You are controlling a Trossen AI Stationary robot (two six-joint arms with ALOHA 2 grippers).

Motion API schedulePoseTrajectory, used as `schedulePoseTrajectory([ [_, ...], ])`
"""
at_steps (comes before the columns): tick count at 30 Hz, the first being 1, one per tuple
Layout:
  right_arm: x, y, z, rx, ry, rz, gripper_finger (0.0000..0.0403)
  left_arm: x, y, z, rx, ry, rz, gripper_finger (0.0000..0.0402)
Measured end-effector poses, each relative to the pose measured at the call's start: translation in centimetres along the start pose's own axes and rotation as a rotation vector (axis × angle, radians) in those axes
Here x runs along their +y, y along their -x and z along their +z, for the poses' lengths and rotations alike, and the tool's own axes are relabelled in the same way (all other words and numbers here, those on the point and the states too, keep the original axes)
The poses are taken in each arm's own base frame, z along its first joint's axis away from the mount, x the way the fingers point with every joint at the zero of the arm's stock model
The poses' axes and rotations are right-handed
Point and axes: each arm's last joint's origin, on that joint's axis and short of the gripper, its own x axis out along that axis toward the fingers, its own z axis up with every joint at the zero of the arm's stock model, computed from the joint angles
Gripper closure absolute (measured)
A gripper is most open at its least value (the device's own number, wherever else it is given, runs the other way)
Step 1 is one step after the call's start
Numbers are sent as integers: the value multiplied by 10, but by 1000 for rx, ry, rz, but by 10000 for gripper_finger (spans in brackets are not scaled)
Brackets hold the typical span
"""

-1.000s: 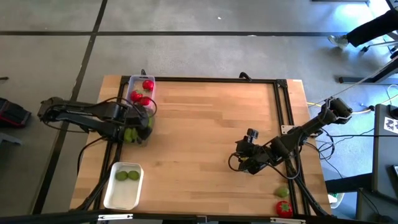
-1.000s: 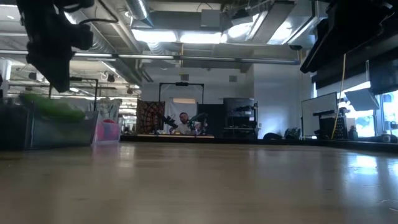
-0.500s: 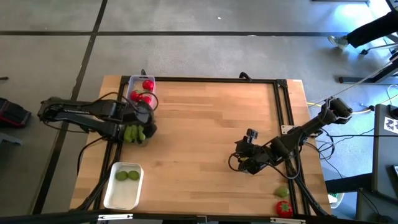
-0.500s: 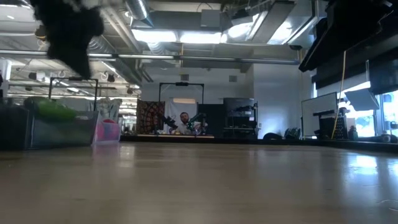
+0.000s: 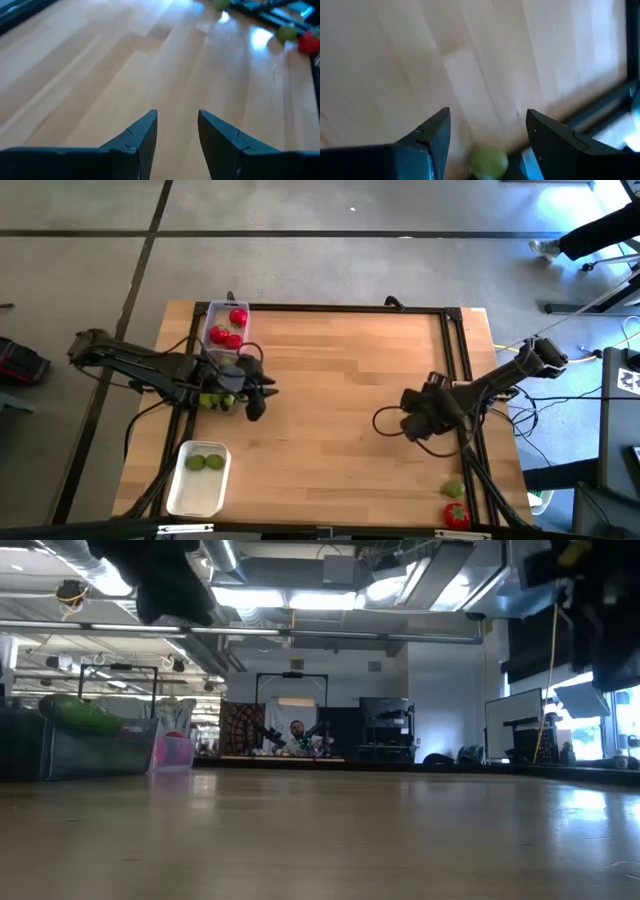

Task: Sort produce into baskets
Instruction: Put the top lime into the white bin

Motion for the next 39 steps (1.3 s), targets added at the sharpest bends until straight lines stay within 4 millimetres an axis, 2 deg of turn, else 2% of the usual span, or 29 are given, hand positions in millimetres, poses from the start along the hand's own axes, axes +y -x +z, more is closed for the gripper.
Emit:
schedulePoseTrajectory([
  [6, -14, -15, -1, 190, -13, 3, 178, -6, -14, -9, 52, -61, 12, 264],
  [13, -24, -43, -8, 404, -22, 72, 172, -11, -16, -10, 59, -92, -14, 264],
  [20, -32, -69, -14, 514, -40, 107, 107, -11, -16, -11, 60, -95, -18, 263],
  [23, -33, -78, -12, 551, -14, 102, 93, -11, -16, -11, 60, -102, -18, 263],
  [39, -16, -132, 2, 869, 174, 40, 119, -11, -16, -11, 61, -104, -19, 263],
])
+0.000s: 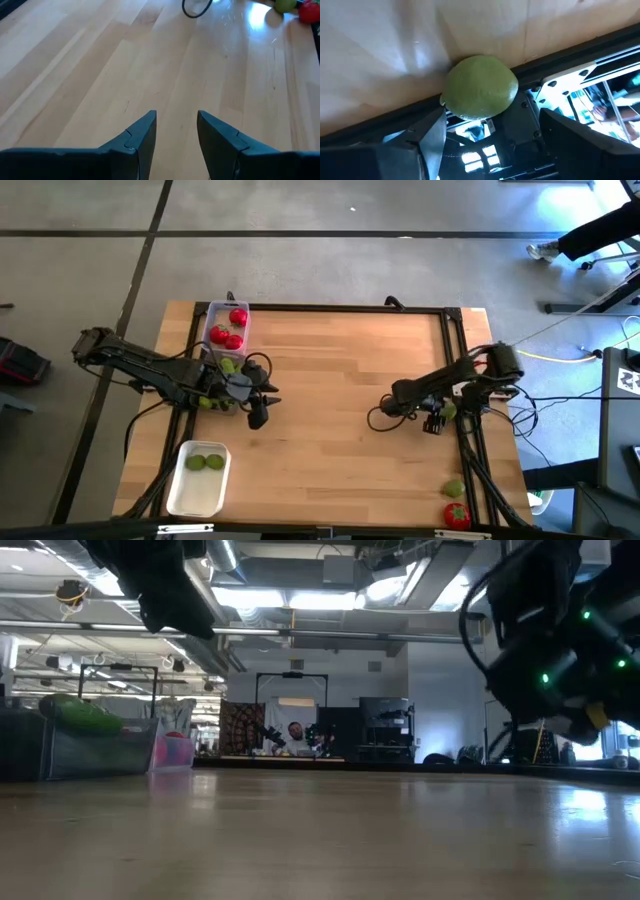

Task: Sort produce into baskets
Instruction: Put the top lime into the white bin

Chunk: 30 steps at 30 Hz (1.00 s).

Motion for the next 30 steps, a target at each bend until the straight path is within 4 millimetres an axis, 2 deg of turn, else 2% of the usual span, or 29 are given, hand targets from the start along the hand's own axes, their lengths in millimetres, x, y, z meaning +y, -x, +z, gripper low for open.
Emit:
schedulePoseTrajectory([
  [7, 6, -14, 17, 104, 64, -51, 120, 0, 0, 0, 0, -13, 0, 263],
  [11, 9, -22, 26, 108, 89, -51, 131, 0, 0, 0, 0, -17, 0, 263],
  [14, 10, -25, 27, 121, 95, -47, 170, 0, 0, 0, -1, -20, 0, 263],
  [19, 9, -22, 25, 127, 95, -63, 271, 0, 0, 0, -3, -19, -2, 263],
  [23, 7, -5, 20, 83, 94, -83, 313, 0, 0, 1, -6, -18, -2, 263],
  [27, 5, 24, 15, -80, 84, -86, 313, 0, 0, 1, -7, -28, -3, 258],
  [30, 3, 51, 10, -261, 56, -83, 310, 0, 0, 1, -10, -32, 2, 231],
])
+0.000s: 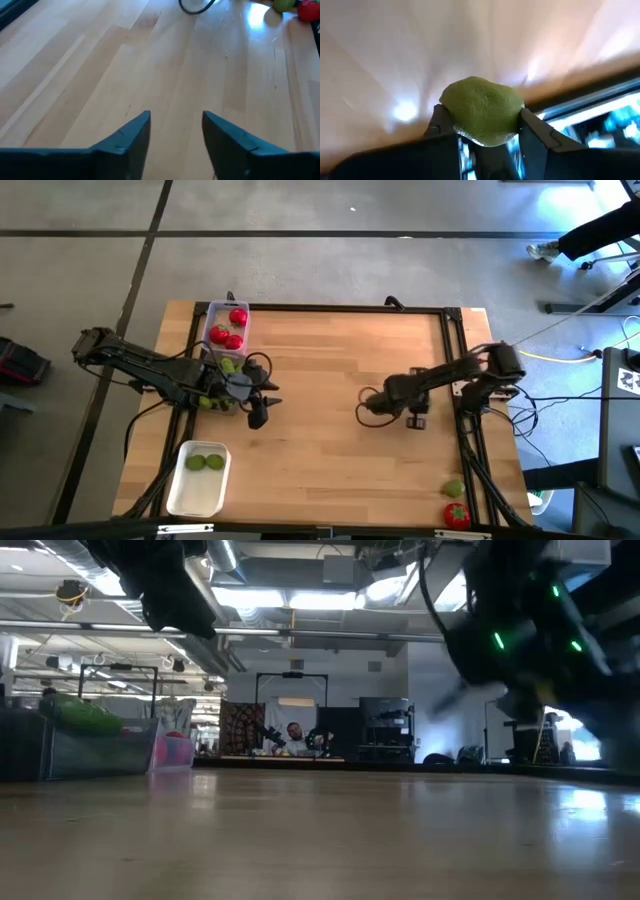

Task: Sort produce into baskets
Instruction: Put the top lime into the white bin

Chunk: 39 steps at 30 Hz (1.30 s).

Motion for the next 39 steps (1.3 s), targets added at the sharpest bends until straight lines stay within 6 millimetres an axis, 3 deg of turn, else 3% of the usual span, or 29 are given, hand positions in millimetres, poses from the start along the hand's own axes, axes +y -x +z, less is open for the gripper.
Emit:
schedulePoseTrajectory([
  [7, -13, 63, -4, -519, -117, 35, 310, -3, 0, 7, -77, -49, -24, 123],
  [12, -19, 93, -6, -861, -166, 108, 308, -7, 0, 13, -140, -127, -42, 75],
  [22, -17, 131, 5, -1265, -144, 272, 307, -20, -18, 25, -270, -315, -55, 66],
  [28, -17, 152, 9, -1467, -113, 373, 307, -36, -32, 26, -356, -564, -55, 66],
  [39, -16, 175, 8, -1678, -64, 547, 306, -58, -30, 31, -532, -758, 113, 66],
])
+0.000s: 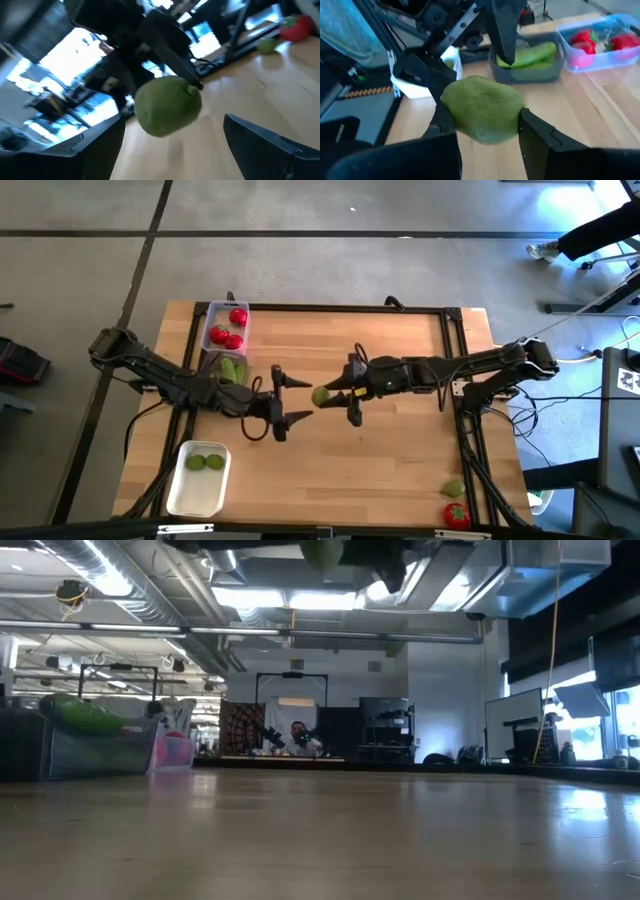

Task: Sort produce into baskets
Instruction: Put the top lime into the white bin

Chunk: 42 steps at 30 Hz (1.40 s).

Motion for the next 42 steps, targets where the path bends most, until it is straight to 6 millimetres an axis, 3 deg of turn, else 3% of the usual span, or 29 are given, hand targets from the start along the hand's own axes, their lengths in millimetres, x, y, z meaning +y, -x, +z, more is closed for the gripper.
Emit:
schedulePoseTrajectory([
  [8, 4, 0, 10, -106, -33, 54, 306, 0, 5, 14, -71, -68, 102, 66],
  [18, 5, -29, 4, -159, -69, 137, 306, -12, -7, 16, -48, -88, 122, 73],
  [30, 5, -31, 1, -145, -71, 141, 306, -25, 4, 23, -3, -148, 172, 202],
  [34, 6, -31, 1, -145, -70, 159, 303, -25, 5, 23, 7, -145, 185, 226],
  [37, 6, -31, 2, -146, -71, 161, 279, -25, 5, 23, 8, -145, 188, 230],
  [42, 6, -27, 1, -98, -41, 226, 199, -26, 5, 23, 5, -129, 182, 226],
])
